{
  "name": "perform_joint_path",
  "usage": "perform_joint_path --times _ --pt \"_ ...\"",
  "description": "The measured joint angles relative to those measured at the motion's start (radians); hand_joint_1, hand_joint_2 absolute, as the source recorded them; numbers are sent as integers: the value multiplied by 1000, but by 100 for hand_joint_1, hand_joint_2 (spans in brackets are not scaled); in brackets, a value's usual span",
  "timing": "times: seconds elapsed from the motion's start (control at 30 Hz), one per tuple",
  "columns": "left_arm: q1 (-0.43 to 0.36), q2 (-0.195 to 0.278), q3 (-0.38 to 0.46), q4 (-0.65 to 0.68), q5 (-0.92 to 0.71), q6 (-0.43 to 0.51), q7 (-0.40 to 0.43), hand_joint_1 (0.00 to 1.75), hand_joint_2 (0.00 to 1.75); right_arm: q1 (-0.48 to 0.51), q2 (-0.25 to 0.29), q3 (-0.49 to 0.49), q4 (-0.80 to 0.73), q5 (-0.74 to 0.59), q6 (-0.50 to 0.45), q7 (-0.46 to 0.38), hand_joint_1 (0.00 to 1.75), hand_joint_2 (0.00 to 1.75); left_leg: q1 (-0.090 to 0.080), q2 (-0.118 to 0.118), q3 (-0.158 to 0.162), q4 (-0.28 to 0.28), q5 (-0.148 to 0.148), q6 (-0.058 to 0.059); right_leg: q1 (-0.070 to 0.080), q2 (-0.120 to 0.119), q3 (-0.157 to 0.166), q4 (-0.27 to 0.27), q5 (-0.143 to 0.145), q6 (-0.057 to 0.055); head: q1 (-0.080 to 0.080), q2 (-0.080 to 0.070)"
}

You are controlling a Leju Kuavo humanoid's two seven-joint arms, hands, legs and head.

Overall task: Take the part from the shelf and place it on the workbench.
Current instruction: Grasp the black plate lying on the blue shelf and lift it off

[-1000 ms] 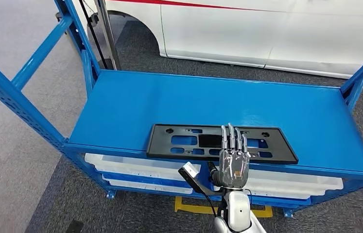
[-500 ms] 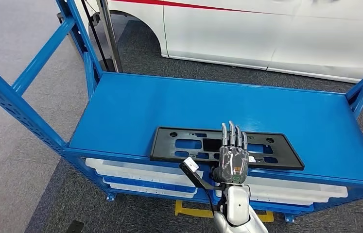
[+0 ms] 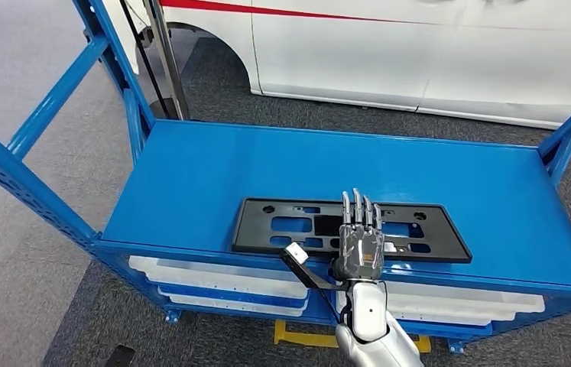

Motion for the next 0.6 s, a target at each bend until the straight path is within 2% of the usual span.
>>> perform_joint_path --times 0.07,0.13,0.17,0.23,0.27,0.3,0.33,0.4,0.43,0.47,0.5,0.53,0.6 --pt "2 0 4 0 -4 -1 -2 0 0 -3 -7 2 1 0 12 6 0 175 3 0 1 -6 4 10 1 1 0 0 0 8 0 0" --pt "3 -1 12 0 -7 -3 -5 0 0 -5 -17 4 2 0 20 9 0 175 8 2 4 -12 9 23 0 1 -12 31 -25 18 0 0" --pt "3 -1 14 0 -7 -3 -7 0 0 -5 -23 4 2 0 23 10 0 175 9 3 5 -15 10 28 -3 2 -32 75 -52 23 1 0" --pt "4 -1 17 0 -9 -5 -9 0 0 -3 -32 4 2 0 27 11 0 175 8 5 4 -15 10 34 -7 1 -93 203 -114 32 1 0" --pt "5 -2 18 0 -10 -6 -9 0 0 -2 -36 4 2 0 29 12 0 175 8 5 4 -15 10 34 -10 1 -119 255 -128 34 1 0" --pt "6 -2 19 0 -11 -7 -9 0 0 -1 -39 4 2 0 30 12 0 175 8 5 5 -15 10 34 -12 1 -129 273 -124 35 1 0" --pt "7 -2 19 0 -11 -7 -9 0 0 -1 -42 4 2 0 32 12 0 175 8 4 7 -15 9 33 -13 1 -120 252 -100 35 1 0" --pt "7 -2 20 0 -11 -8 -10 0 0 -1 -47 4 2 0 33 12 0 175 8 1 12 -15 7 30 -13 1 -58 122 -28 27 1 0" --pt "7 -3 21 0 -11 -9 -10 0 0 -1 -48 4 2 0 33 12 0 175 7 0 14 -15 5 27 -10 1 -27 58 -5 22 1 0" --pt "7 -4 21 0 -12 -9 -11 0 0 -1 -50 4 2 0 33 11 0 175 6 -1 14 -15 4 23 -7 1 -7 14 7 18 1 0" --pt "7 -5 22 0 -12 -9 -12 0 0 -1 -51 4 2 0 33 10 0 175 6 -1 14 -16 4 18 -3 1 1 -5 7 15 1 0" --pt "7 -5 23 0 -12 -9 -12 0 0 -1 -52 4 2 0 33 8 0 175 5 -1 15 -18 5 13 0 1 3 -9 6 13 1 0" --pt "8 -5 24 0 -14 -9 -12 0 0 -1 -53 4 1 0 32 7 0 175 7 0 17 -16 -1 2 -5 0 9 -21 12 2 1 0"
